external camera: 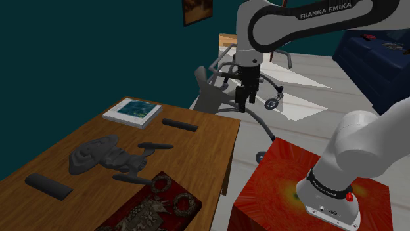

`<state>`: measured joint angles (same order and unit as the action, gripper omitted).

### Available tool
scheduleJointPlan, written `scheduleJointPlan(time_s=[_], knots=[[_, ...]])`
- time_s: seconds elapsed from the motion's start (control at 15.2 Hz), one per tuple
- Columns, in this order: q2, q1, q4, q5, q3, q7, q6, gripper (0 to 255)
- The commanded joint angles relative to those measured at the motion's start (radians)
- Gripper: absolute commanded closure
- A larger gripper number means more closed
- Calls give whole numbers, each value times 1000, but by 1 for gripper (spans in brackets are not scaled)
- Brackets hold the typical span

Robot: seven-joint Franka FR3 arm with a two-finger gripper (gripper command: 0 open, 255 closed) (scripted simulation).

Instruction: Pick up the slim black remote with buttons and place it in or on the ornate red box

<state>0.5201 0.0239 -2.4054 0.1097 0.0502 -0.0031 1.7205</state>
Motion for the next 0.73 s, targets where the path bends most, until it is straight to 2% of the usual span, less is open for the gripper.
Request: scheduleJointPlan(time_s=[0.0,0.66], knots=[[-66,5,17,0,4,-14,63,0],[-428,28,210,-9,33,-61,291,0]])
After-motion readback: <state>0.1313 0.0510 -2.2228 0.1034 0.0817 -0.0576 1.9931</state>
